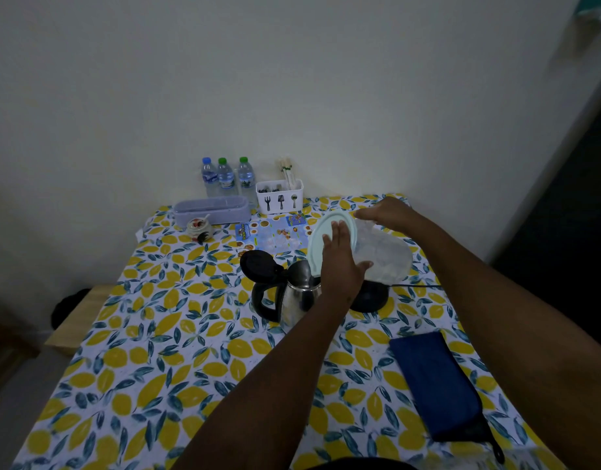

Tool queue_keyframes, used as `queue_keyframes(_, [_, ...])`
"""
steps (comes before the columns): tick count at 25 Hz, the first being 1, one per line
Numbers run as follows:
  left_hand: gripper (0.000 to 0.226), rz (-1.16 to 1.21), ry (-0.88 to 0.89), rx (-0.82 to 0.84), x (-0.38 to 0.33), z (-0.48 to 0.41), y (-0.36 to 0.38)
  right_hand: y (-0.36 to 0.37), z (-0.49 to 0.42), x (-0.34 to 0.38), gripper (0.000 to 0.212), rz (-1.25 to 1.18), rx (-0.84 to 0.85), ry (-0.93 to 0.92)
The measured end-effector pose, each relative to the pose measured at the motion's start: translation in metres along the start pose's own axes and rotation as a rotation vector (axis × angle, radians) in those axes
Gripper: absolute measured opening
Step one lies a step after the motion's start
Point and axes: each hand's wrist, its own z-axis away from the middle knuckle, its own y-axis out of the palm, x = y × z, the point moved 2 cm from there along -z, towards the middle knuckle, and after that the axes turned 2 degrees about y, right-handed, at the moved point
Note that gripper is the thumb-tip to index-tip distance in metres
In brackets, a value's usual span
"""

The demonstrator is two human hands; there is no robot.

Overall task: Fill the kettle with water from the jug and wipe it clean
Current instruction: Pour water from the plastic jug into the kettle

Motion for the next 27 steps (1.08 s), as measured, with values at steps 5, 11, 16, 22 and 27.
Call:
queue_keyframes(5, [0.103,0.007,0.001,-0.004,0.000,0.002,0.000,-0.001,0.001,0.003,0.049,0.005,-0.009,-0.010])
queue_keyframes(11, [0.103,-0.001,0.000,-0.002,0.001,0.002,0.001,-0.001,0.003,0.004,0.050,0.014,-0.017,0.002])
queue_keyframes(16, [0.106,0.001,-0.006,0.001,0.003,0.001,0.000,-0.001,0.004,0.003,0.049,0.002,-0.029,0.006])
queue_keyframes(22, [0.106,0.001,0.011,0.016,0.005,0.000,-0.001,-0.001,0.009,0.004,0.055,0.011,-0.018,0.011])
queue_keyframes(27, [0.102,-0.056,0.082,0.050,0.004,-0.002,-0.003,0.000,0.016,-0.001,0.052,-0.087,-0.014,0.050])
